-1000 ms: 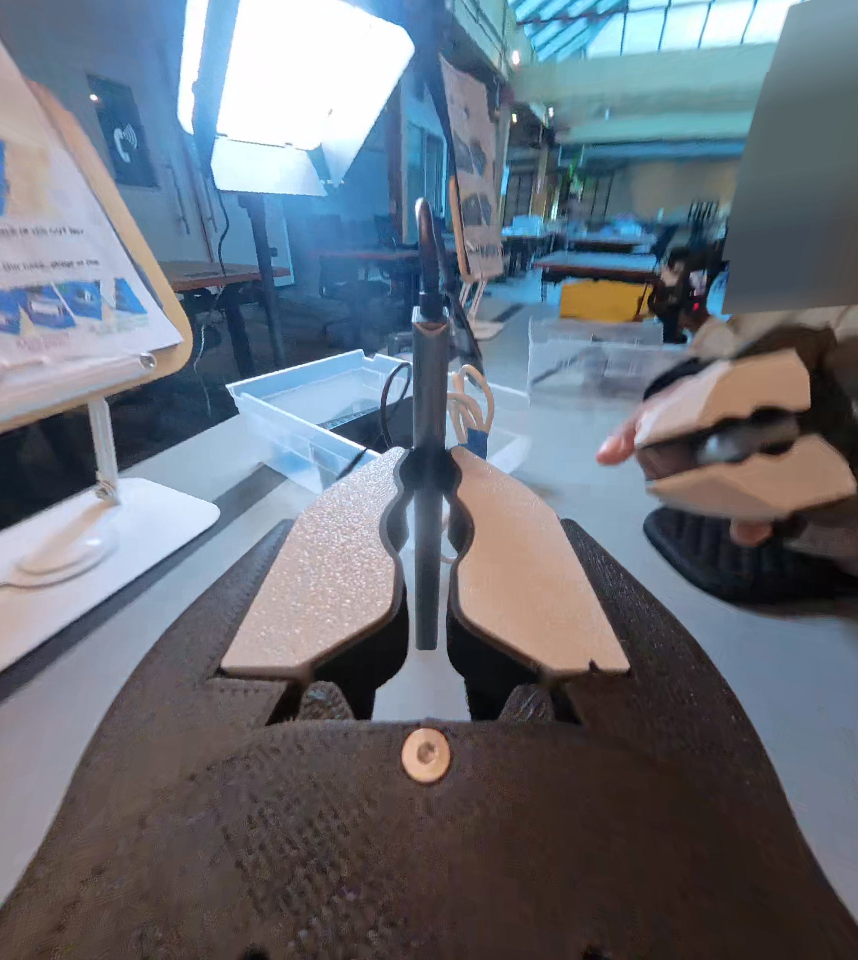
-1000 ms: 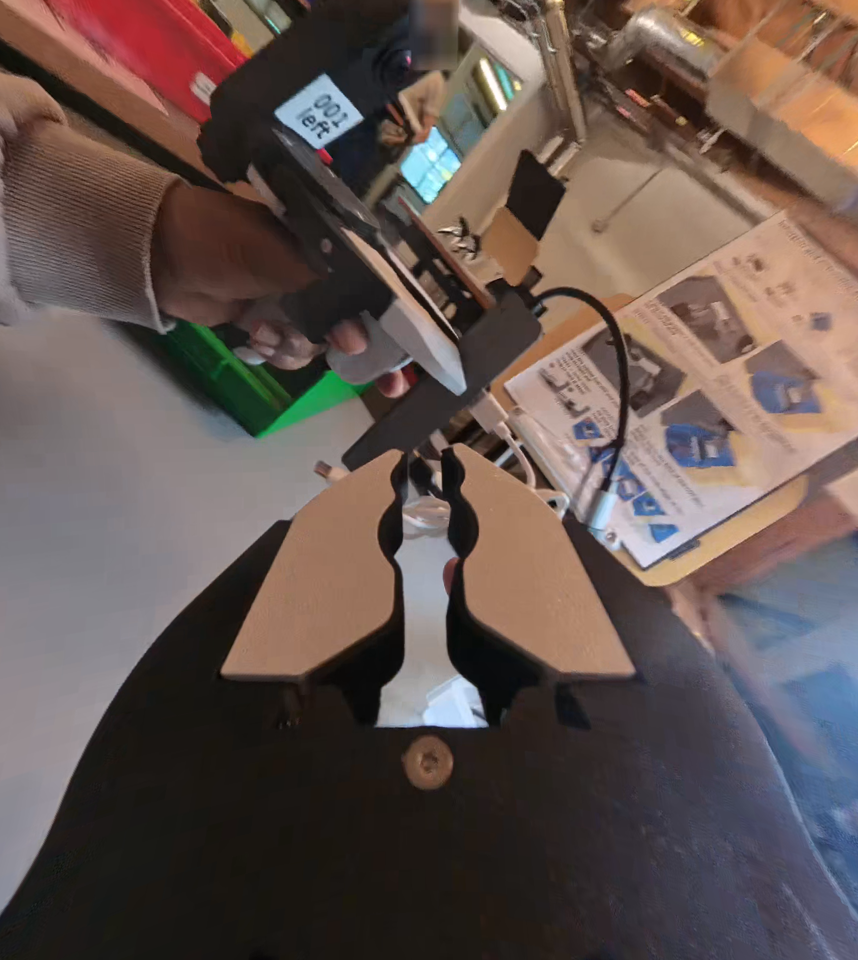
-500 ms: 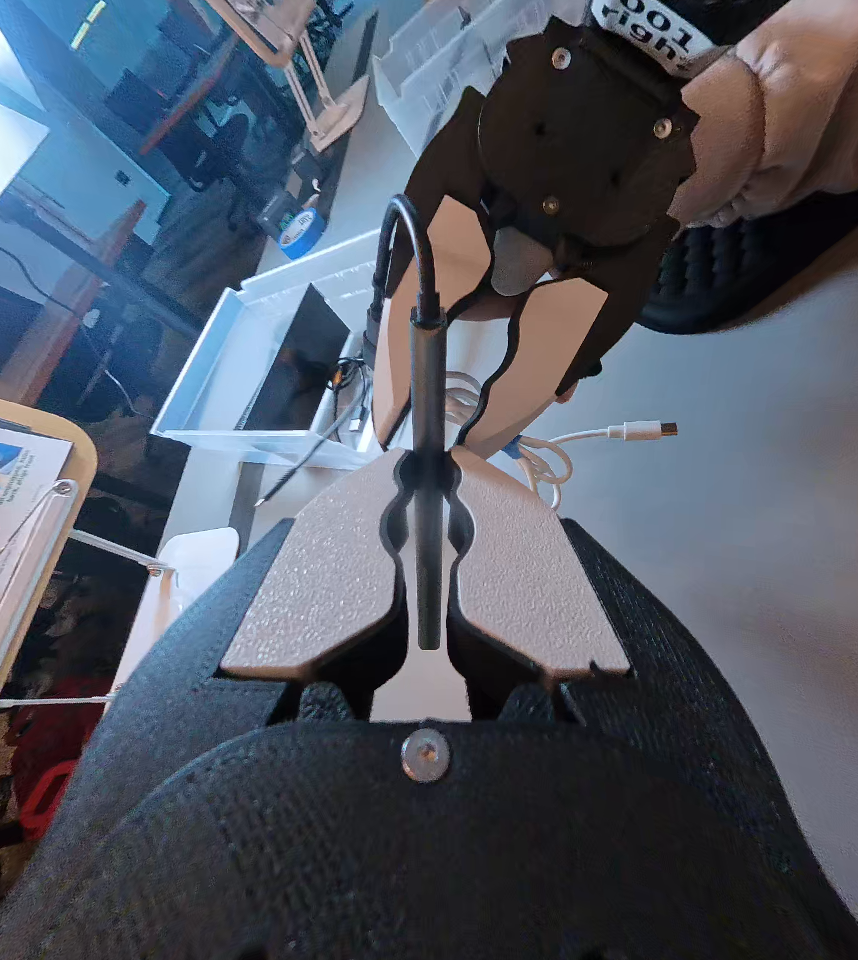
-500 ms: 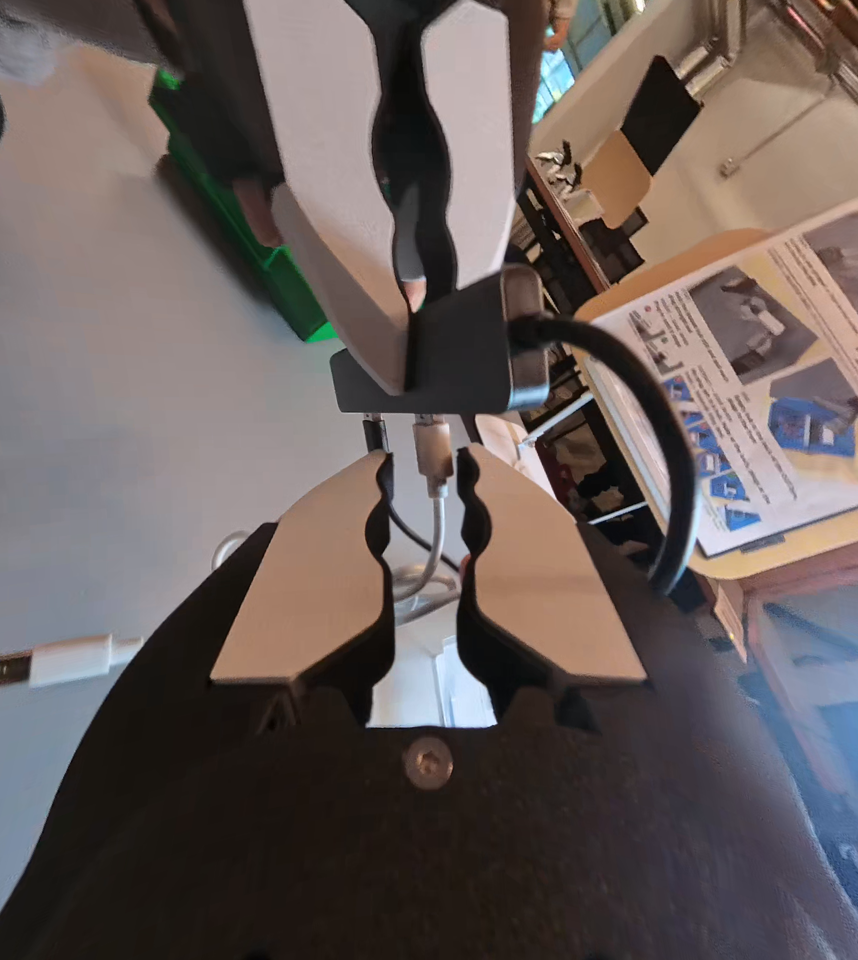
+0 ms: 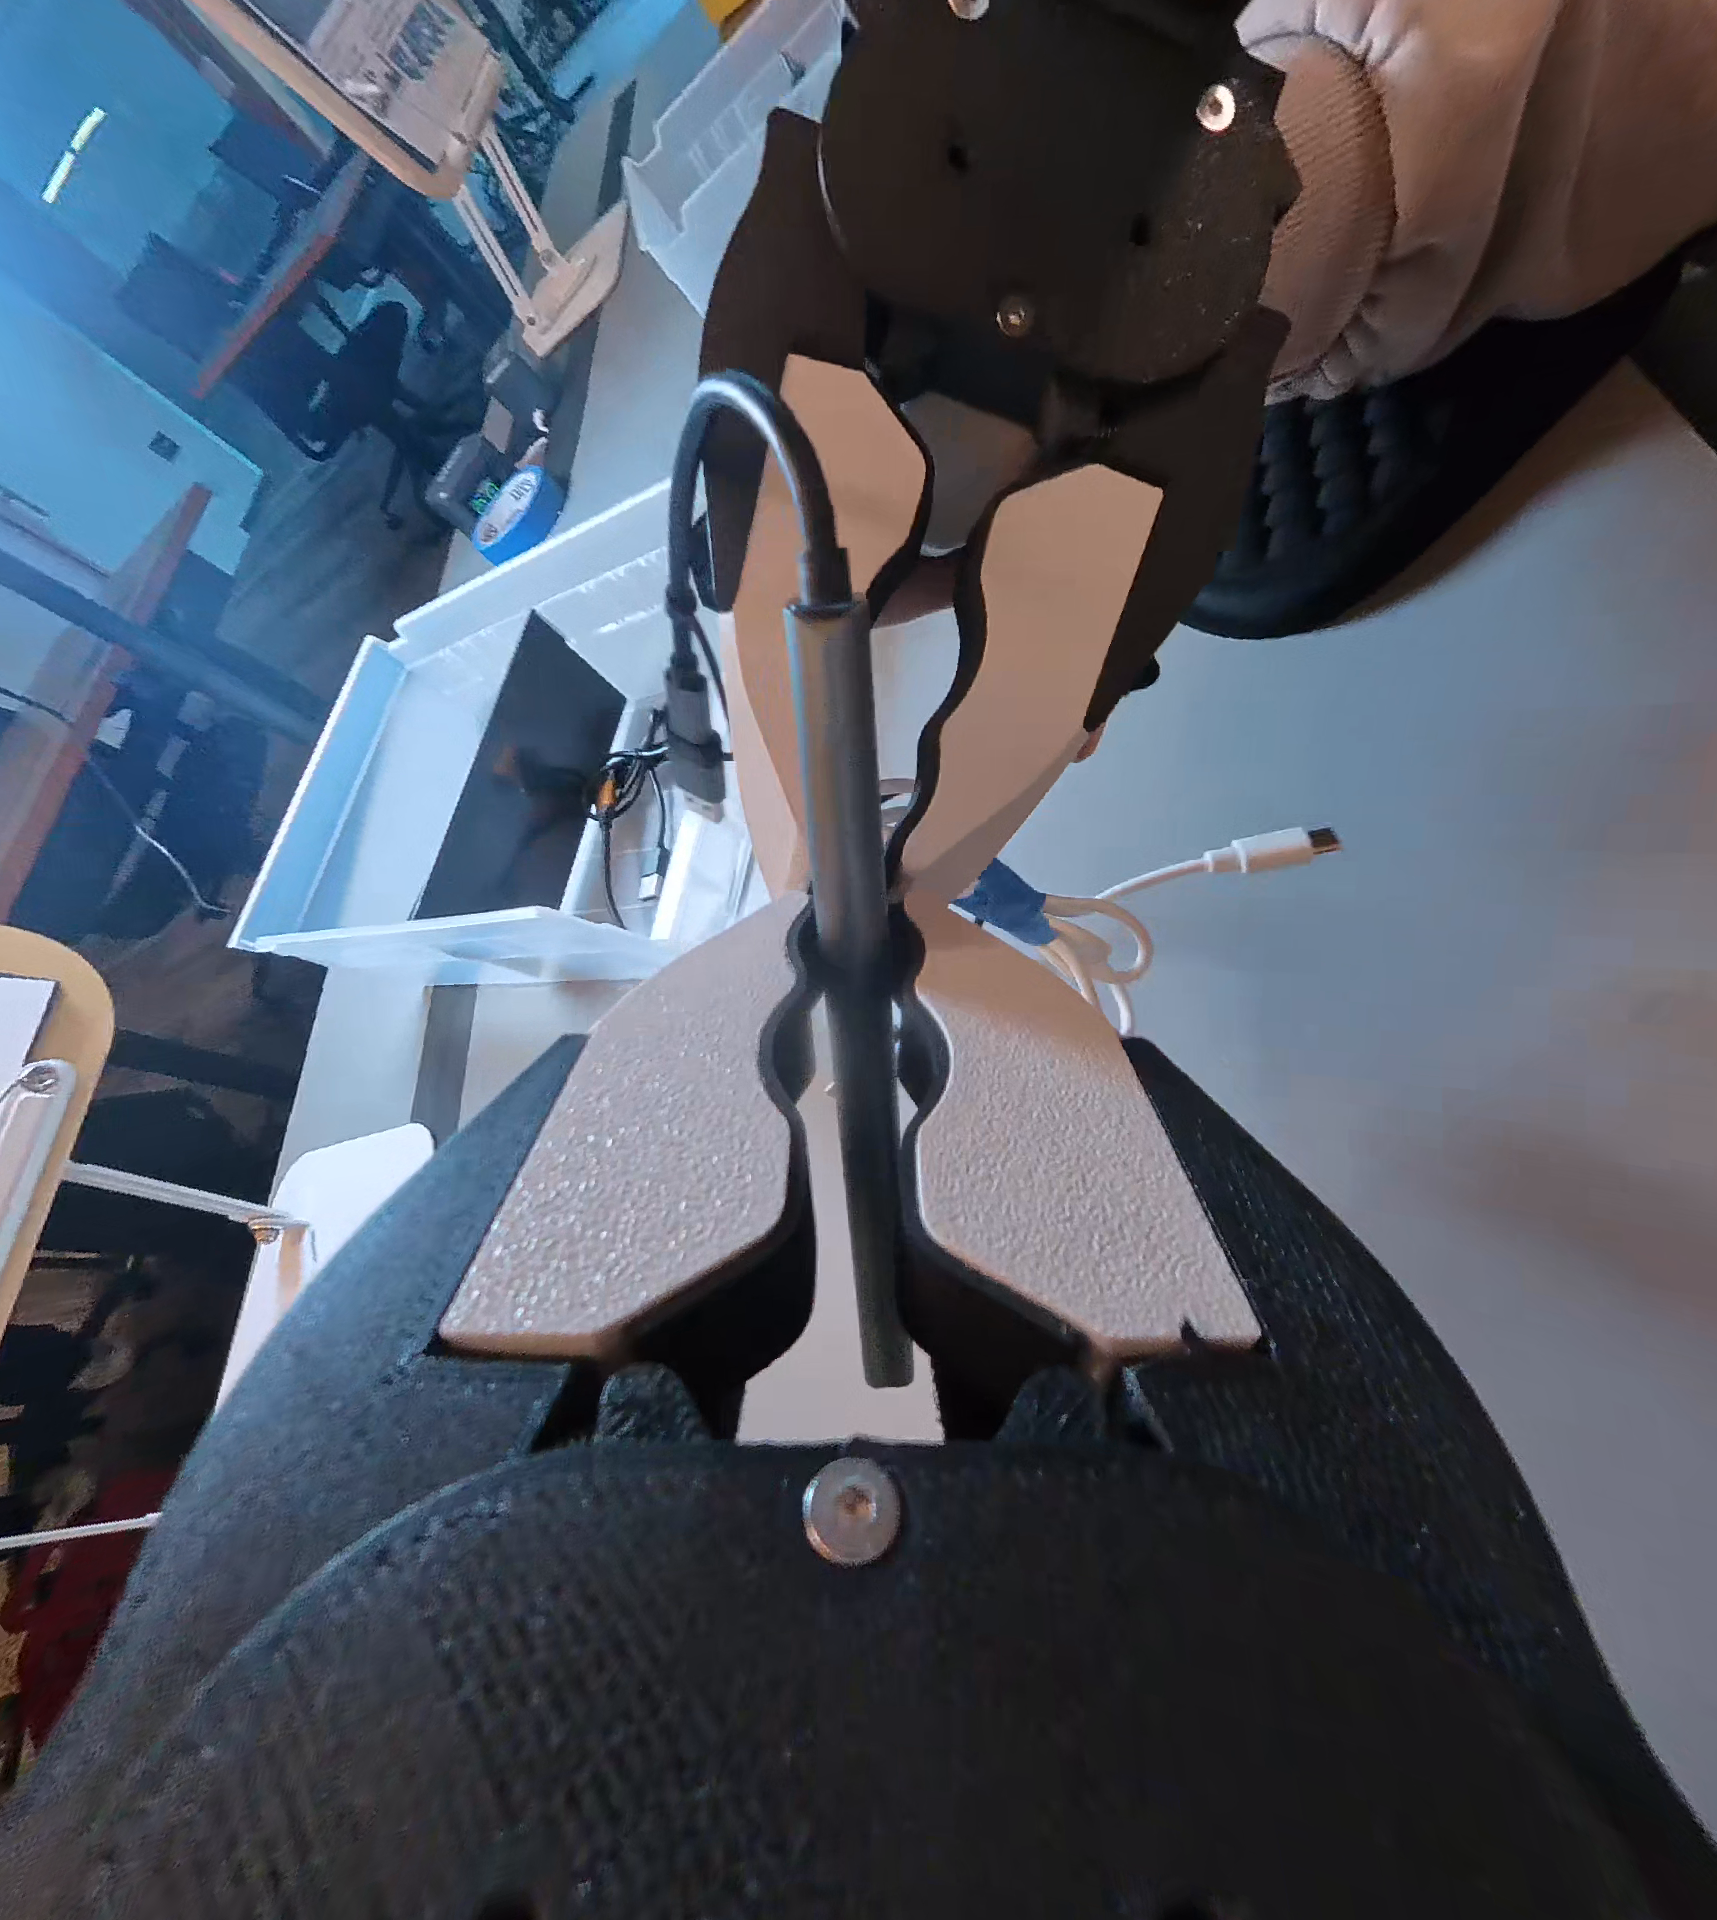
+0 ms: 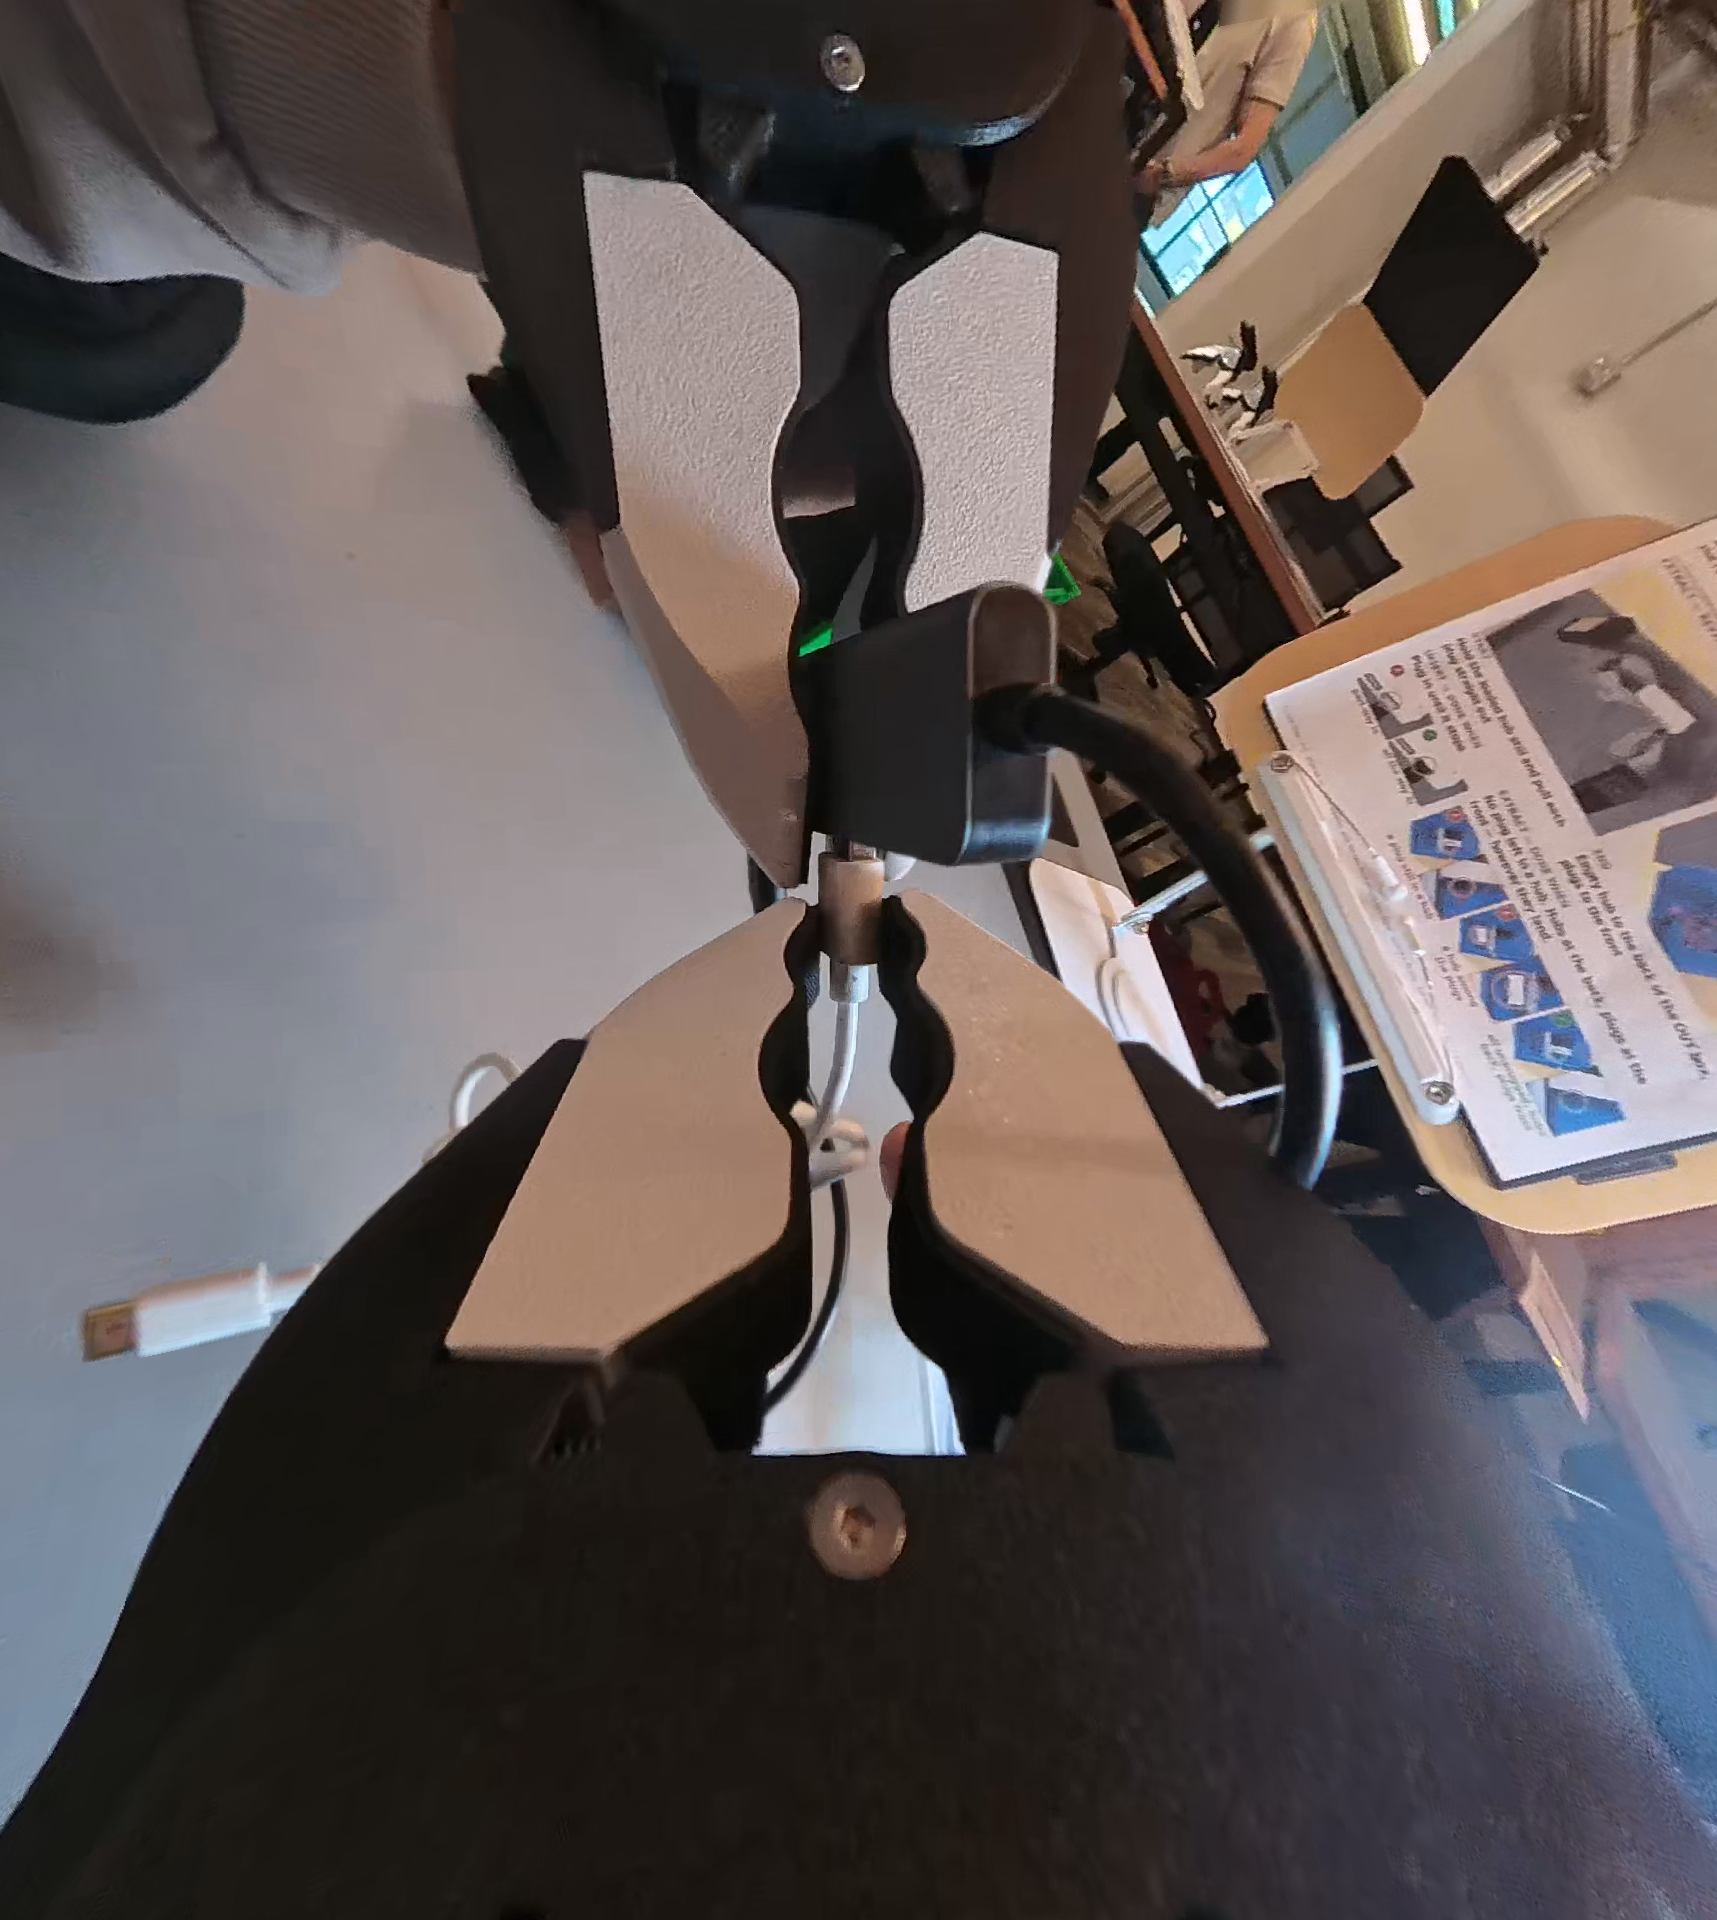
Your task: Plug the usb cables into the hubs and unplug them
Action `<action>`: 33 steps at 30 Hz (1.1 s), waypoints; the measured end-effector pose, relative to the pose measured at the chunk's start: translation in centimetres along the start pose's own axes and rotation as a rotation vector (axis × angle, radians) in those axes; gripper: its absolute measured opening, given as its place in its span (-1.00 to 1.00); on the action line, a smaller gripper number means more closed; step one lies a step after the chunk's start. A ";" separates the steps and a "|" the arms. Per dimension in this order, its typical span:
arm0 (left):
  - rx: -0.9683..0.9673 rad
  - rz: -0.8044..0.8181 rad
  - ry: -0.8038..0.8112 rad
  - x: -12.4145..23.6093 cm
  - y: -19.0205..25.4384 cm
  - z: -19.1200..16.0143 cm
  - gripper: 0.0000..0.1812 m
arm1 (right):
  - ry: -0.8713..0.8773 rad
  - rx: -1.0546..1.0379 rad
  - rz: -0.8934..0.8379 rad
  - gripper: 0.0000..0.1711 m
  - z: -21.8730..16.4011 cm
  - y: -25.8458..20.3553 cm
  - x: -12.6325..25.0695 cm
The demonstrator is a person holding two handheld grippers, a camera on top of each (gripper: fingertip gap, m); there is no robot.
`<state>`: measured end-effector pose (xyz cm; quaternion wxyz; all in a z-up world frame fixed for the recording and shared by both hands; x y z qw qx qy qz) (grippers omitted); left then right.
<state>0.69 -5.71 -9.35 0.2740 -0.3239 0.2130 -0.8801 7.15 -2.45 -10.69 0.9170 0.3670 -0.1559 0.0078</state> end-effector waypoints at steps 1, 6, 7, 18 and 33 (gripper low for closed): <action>-0.010 -0.013 -0.007 0.0 0.2 0.0 -0.88 | 0.000 0.005 0.019 -0.88 0.0 -0.3 0.0; -0.027 -0.066 0.065 1.5 0.4 0.8 -0.87 | 0.009 0.036 0.040 -0.91 0.6 -0.5 0.4; -0.014 -0.048 0.121 3.0 -0.2 1.5 -0.87 | -0.092 0.082 0.030 -0.90 -0.7 -0.3 0.3; 0.160 0.499 0.330 18.7 -7.8 2.3 -0.88 | 0.047 -0.173 -0.176 -0.90 -1.9 8.4 5.2; 0.332 0.347 0.243 11.9 -8.9 -0.5 -0.88 | -0.657 -0.239 -0.428 -0.71 -19.8 17.1 0.7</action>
Point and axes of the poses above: each gripper's, where its closed fingertips meet, x back along the fingers, z out of its top, y = z × x across the jaws, the point moved 5 cm from there along x, back along the fingers, and after that the axes turned 2 degrees about -x, right-handed, at the moved point
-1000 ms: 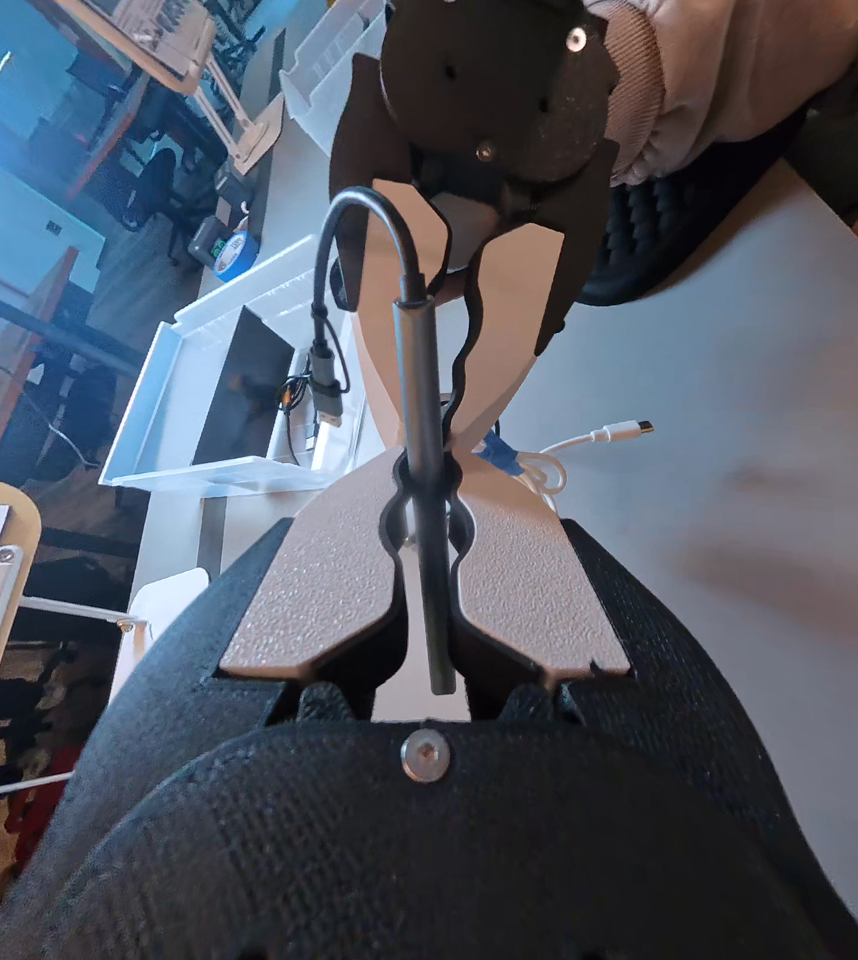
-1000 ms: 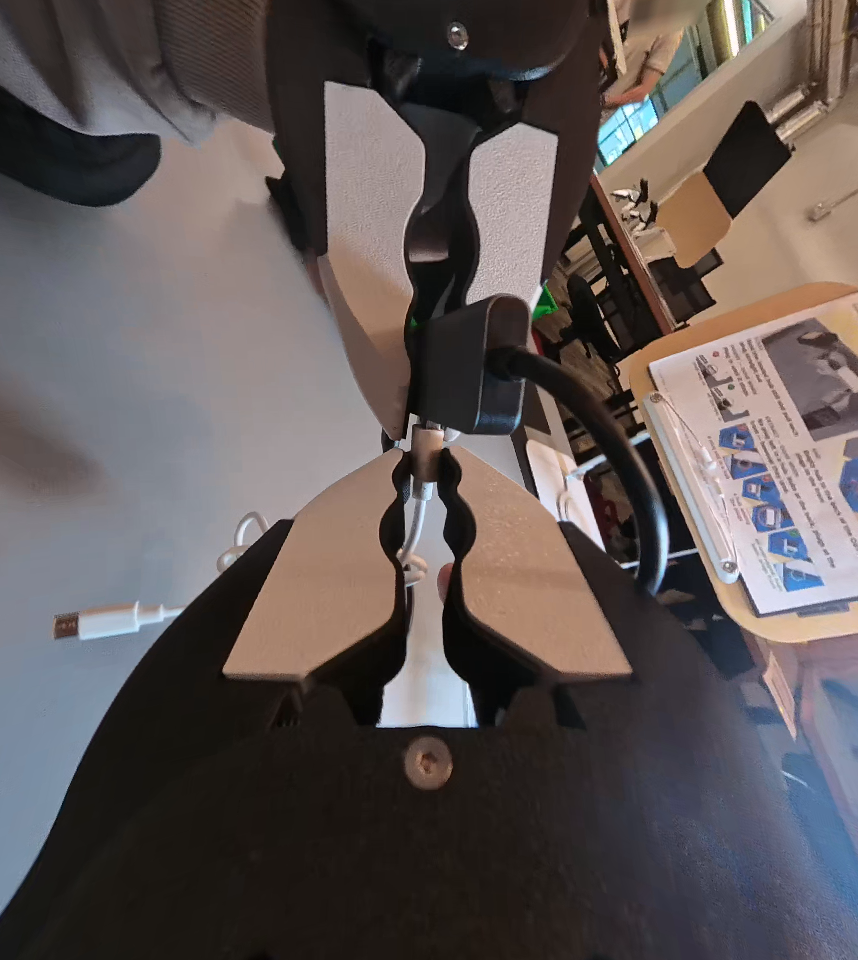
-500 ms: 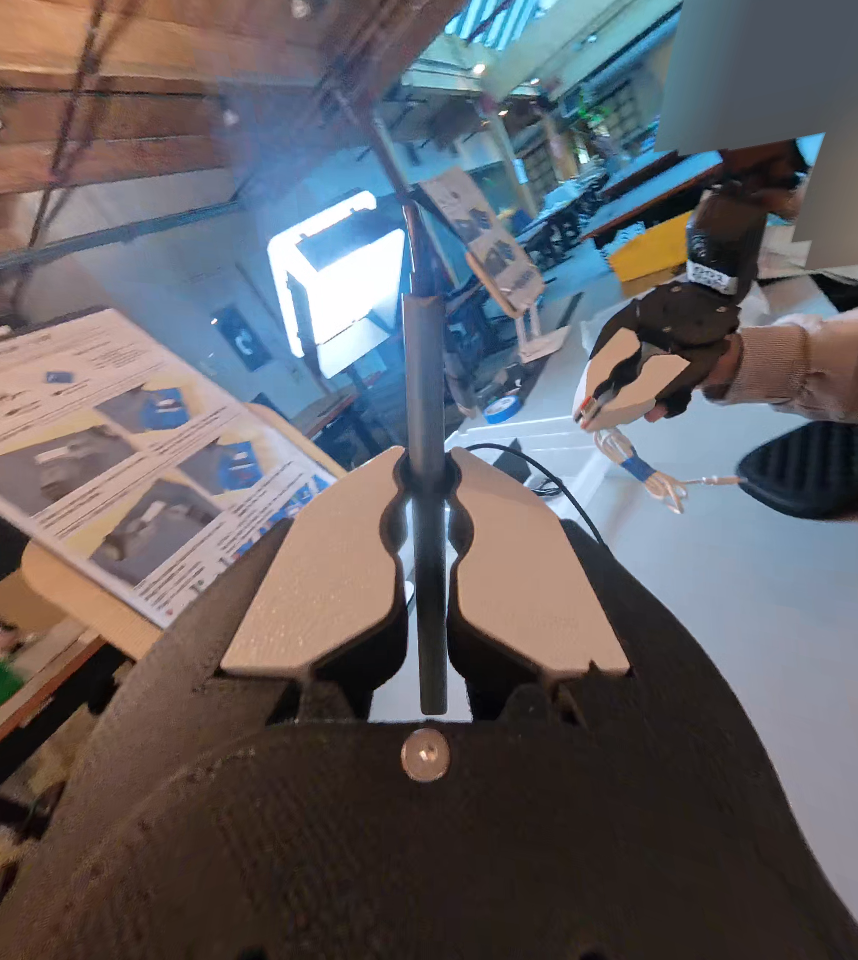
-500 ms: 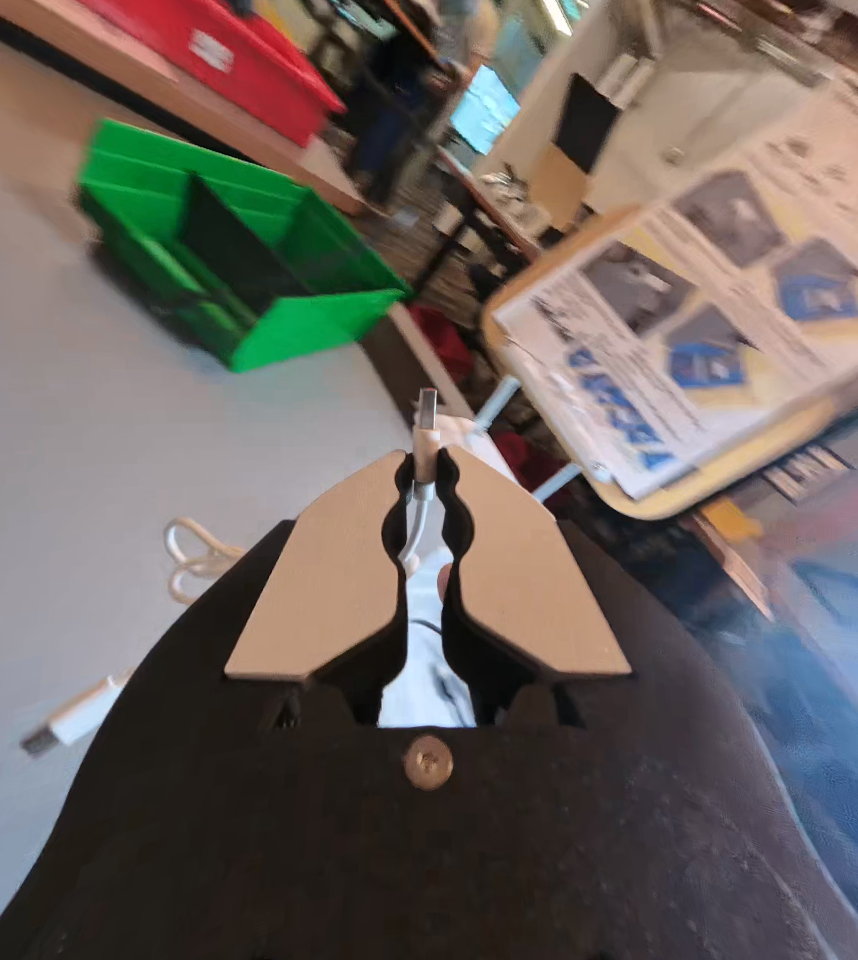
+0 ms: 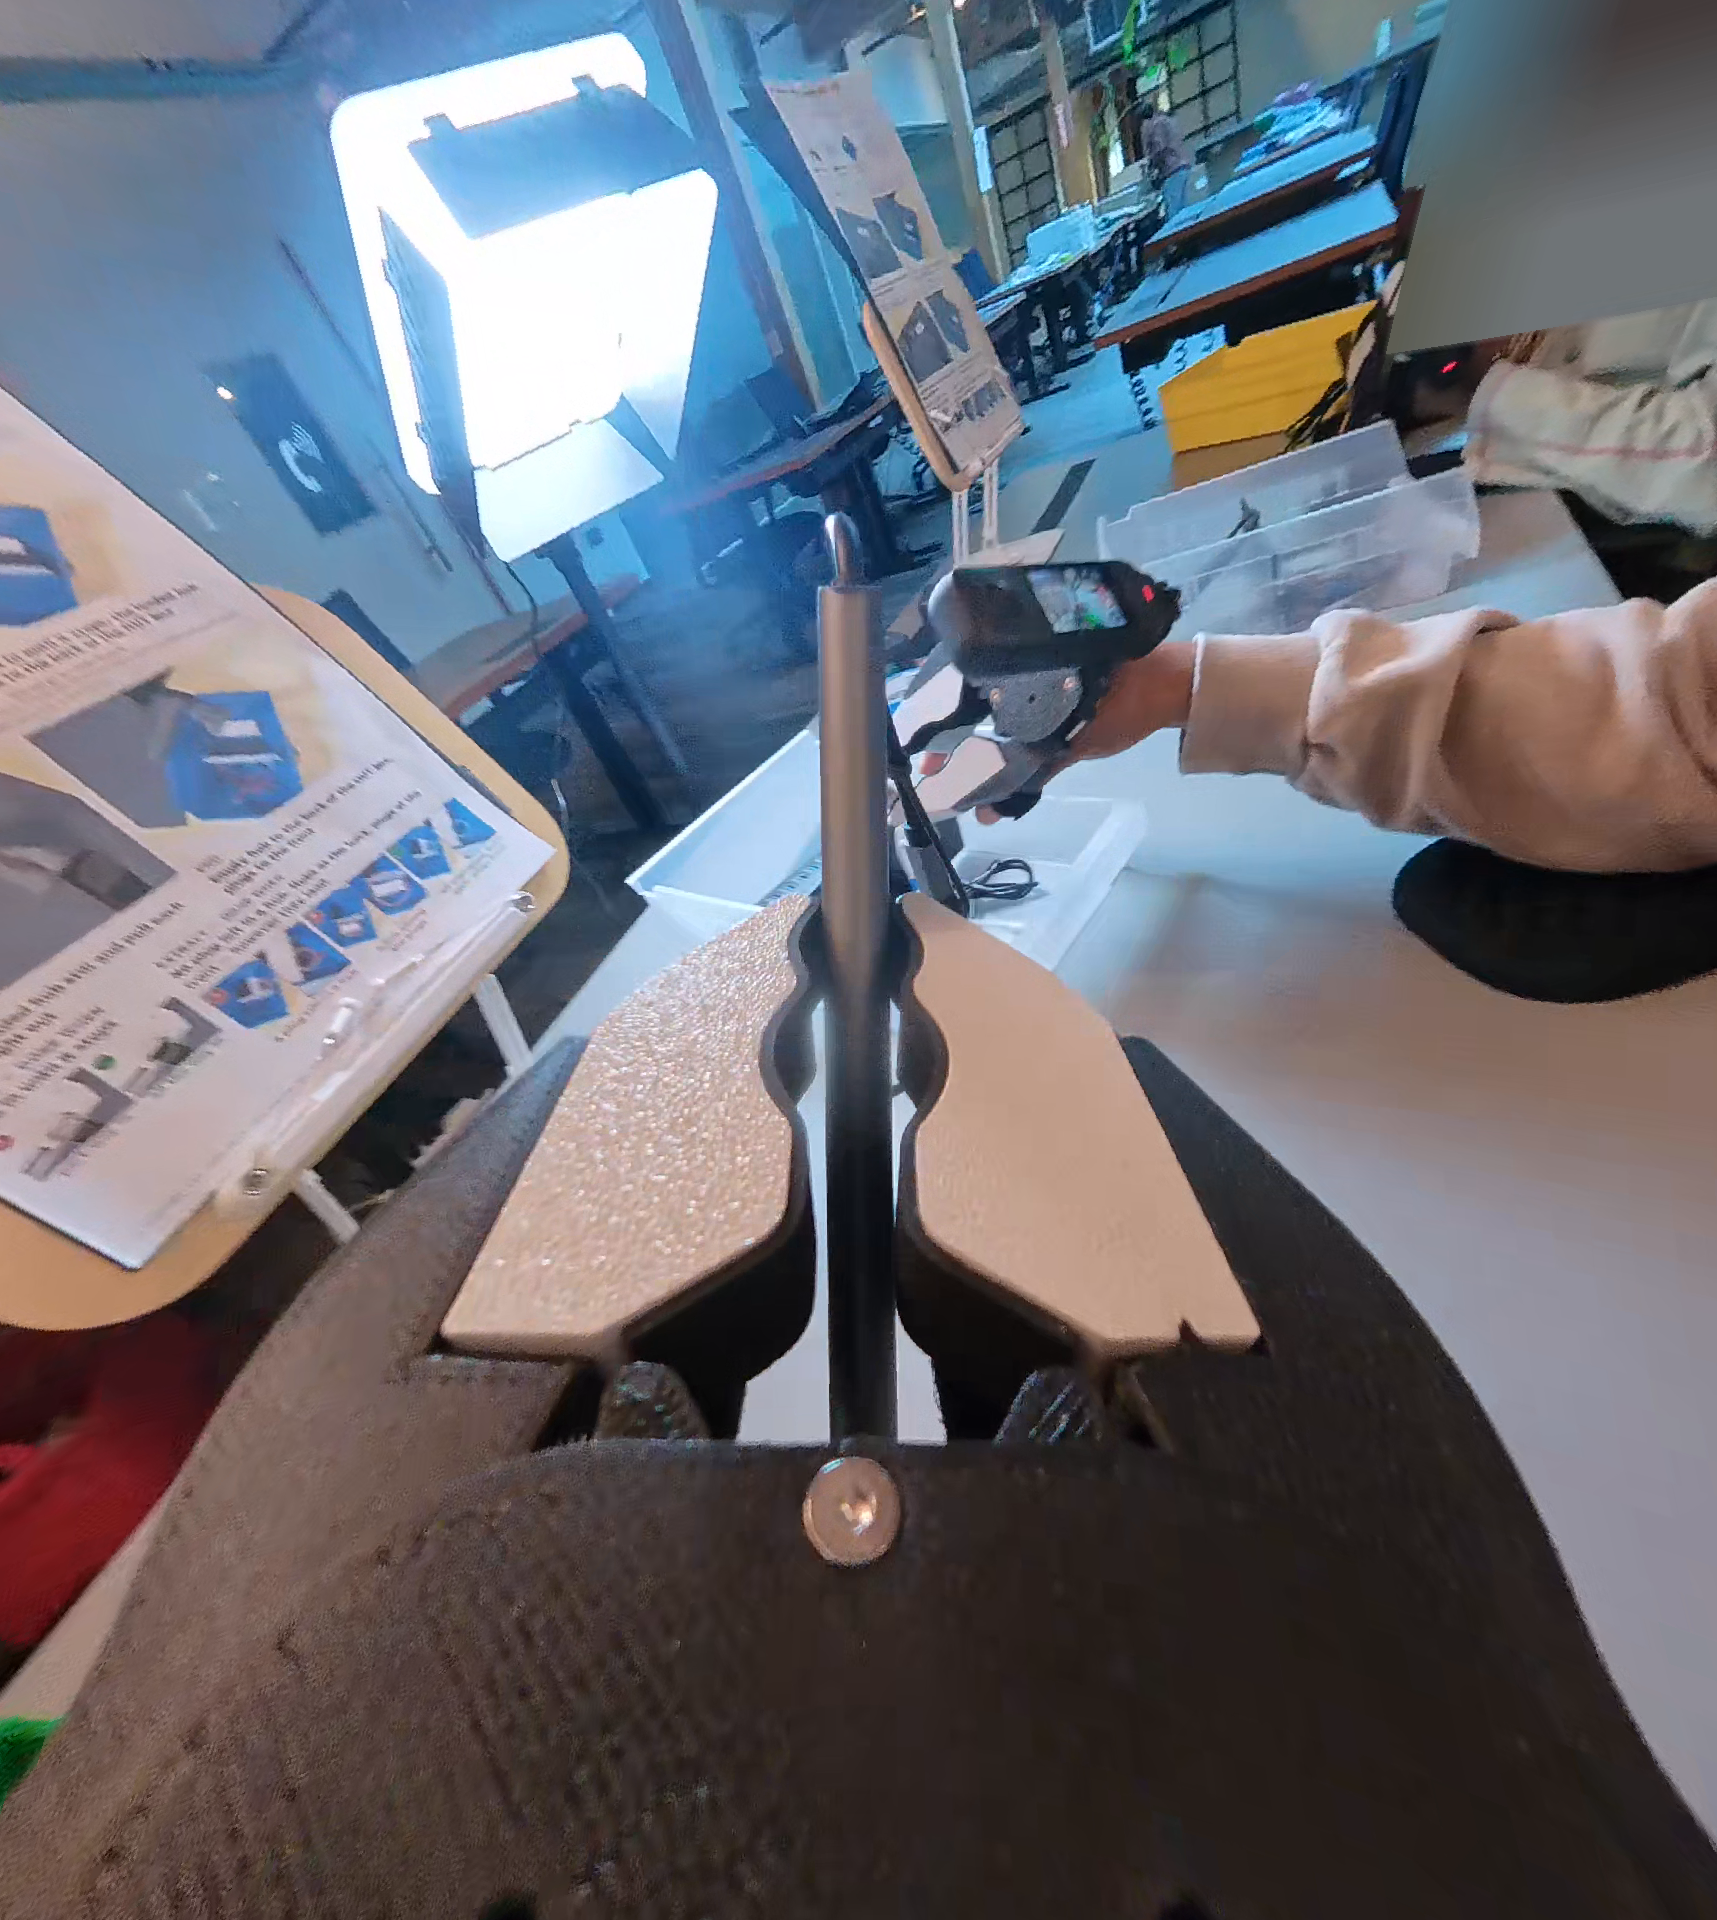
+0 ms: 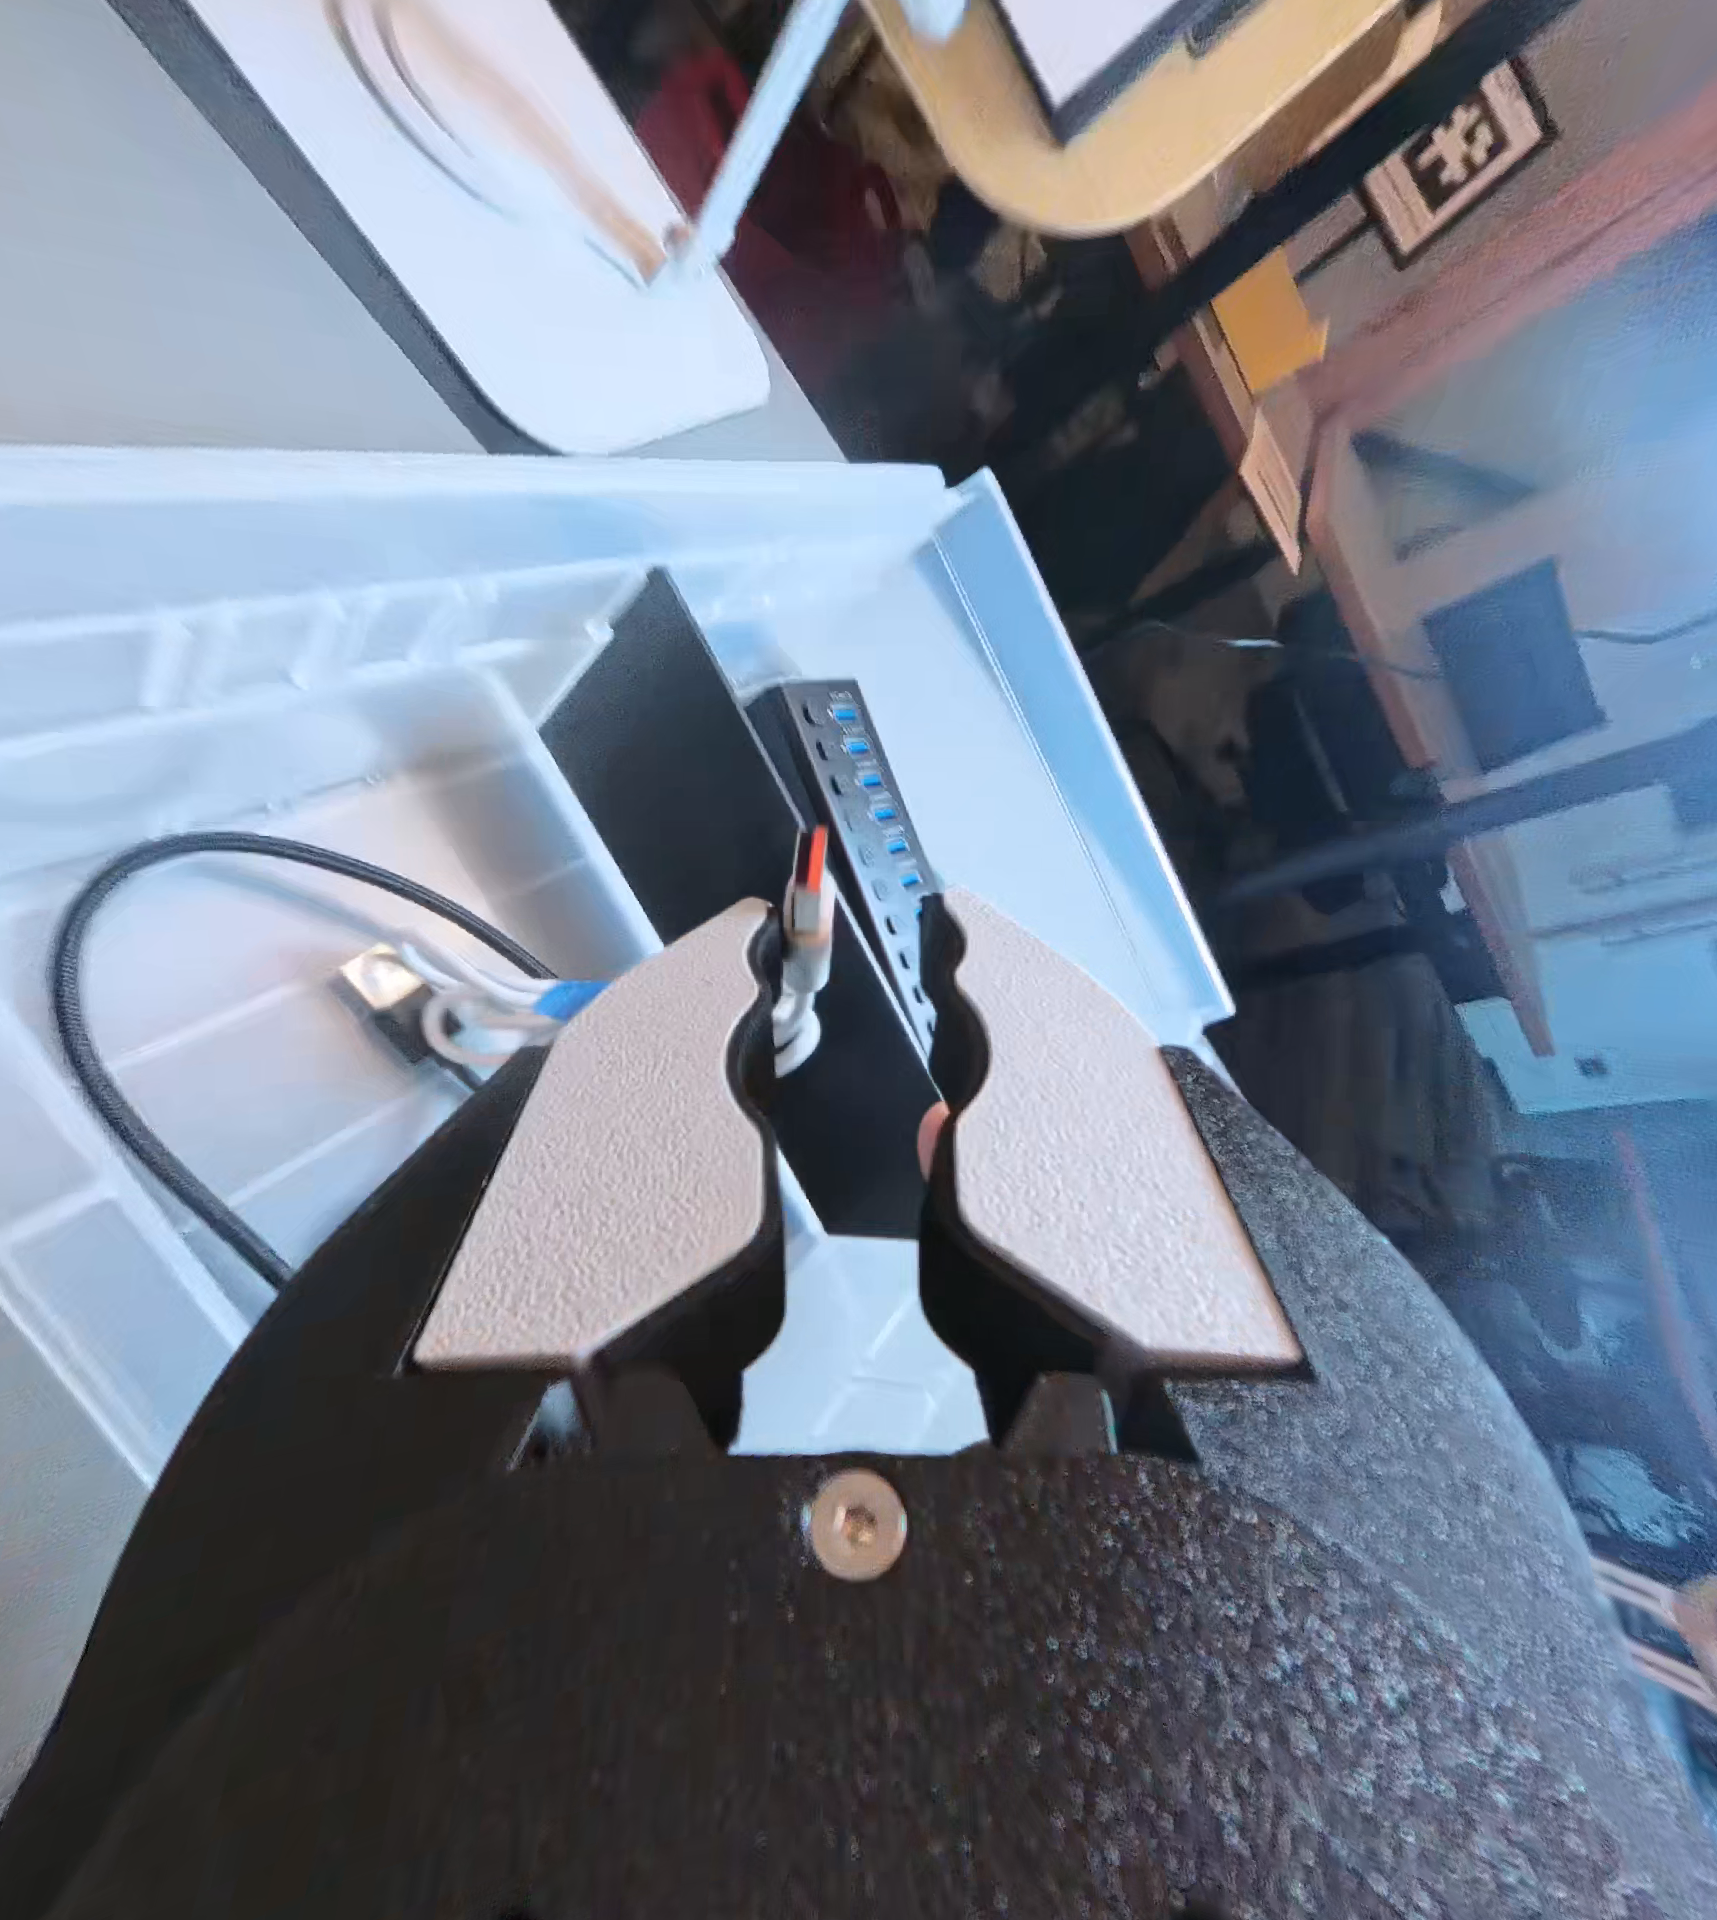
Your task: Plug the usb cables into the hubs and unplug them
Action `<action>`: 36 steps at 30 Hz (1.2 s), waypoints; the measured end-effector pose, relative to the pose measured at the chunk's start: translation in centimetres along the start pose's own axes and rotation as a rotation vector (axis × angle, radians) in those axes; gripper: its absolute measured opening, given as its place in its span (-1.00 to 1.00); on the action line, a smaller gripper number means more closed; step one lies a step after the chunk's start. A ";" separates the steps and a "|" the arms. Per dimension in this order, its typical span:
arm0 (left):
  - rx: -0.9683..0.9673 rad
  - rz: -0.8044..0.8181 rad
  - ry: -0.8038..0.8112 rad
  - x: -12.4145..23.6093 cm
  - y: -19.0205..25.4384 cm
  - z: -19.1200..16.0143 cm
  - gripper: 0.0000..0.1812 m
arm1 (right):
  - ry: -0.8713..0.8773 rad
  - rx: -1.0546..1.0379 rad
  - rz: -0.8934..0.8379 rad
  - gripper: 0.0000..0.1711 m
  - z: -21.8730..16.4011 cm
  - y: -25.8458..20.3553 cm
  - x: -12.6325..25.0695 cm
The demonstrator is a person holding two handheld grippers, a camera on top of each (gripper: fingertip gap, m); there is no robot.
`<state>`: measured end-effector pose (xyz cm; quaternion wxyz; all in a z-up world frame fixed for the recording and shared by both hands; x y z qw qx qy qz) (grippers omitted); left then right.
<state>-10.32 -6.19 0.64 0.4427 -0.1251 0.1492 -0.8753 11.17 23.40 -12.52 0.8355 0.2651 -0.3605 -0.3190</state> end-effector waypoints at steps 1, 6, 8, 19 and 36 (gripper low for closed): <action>0.030 -0.014 0.005 -0.4 0.1 -0.2 -0.88 | 0.018 -0.008 -0.003 -0.66 0.2 0.2 0.3; 0.183 -0.085 -0.005 -2.5 0.9 -1.8 -0.88 | 0.362 -0.217 0.173 -0.67 5.5 1.5 6.6; 0.220 -0.104 -0.016 -3.2 1.2 -2.5 -0.88 | 0.513 -0.218 0.364 -0.74 8.4 0.3 10.7; 0.304 -0.184 0.022 -5.1 2.9 -3.6 -0.88 | 0.570 0.070 0.849 -0.67 15.6 -15.7 15.8; 0.056 -0.352 -0.120 -5.7 6.5 -4.7 -0.83 | 0.567 0.013 0.922 -0.89 15.1 -17.0 14.2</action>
Point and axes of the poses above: each gripper's, where its closed fingertips meet, x back along the fingers, z out of its top, y = z × x across the jaws, the point moved 5 cm from there along x, back along the fingers, and after that the axes turned 2 degrees about -x, right-handed, at the moved point
